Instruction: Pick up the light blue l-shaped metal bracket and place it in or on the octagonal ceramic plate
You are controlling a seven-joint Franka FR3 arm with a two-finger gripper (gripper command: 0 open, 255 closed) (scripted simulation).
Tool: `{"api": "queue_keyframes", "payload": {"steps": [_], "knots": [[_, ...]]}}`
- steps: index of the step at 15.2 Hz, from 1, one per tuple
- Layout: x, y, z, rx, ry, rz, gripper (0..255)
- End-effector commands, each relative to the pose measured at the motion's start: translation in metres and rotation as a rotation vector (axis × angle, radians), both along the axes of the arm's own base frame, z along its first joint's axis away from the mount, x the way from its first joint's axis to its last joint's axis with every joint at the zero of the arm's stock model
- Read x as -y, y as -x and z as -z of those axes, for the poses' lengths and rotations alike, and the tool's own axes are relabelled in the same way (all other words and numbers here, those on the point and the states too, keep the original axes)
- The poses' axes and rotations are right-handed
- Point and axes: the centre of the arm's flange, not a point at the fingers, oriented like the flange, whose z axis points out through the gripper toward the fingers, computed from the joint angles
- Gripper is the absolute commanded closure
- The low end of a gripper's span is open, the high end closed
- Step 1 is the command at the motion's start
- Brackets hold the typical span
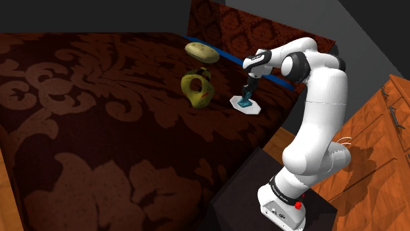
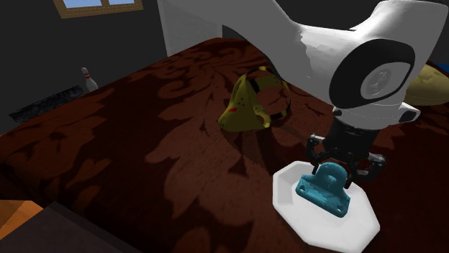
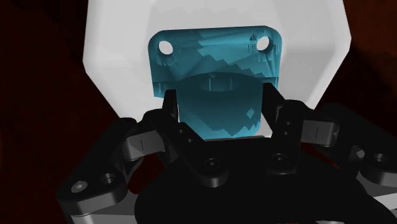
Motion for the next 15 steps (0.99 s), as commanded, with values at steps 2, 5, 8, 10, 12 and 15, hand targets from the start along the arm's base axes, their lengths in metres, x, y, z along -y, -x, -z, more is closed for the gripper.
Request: {"api": "queue_keyframes", "payload": {"steps": [2,5,8,10,12,15], "knots": [[0.000,0.000,0.000,0.000,0.000,0.000,255],[0.000,0.000,0.000,0.000,0.000,0.000,0],[0.000,0.000,0.000,0.000,0.000,0.000,0],[-0.001,-0.001,-0.026,0.000,0.000,0.000,0],[-0.002,-0.002,-0.050,0.000,0.000,0.000,0],[-0.002,-0.002,-0.050,0.000,0.000,0.000,0]]}}
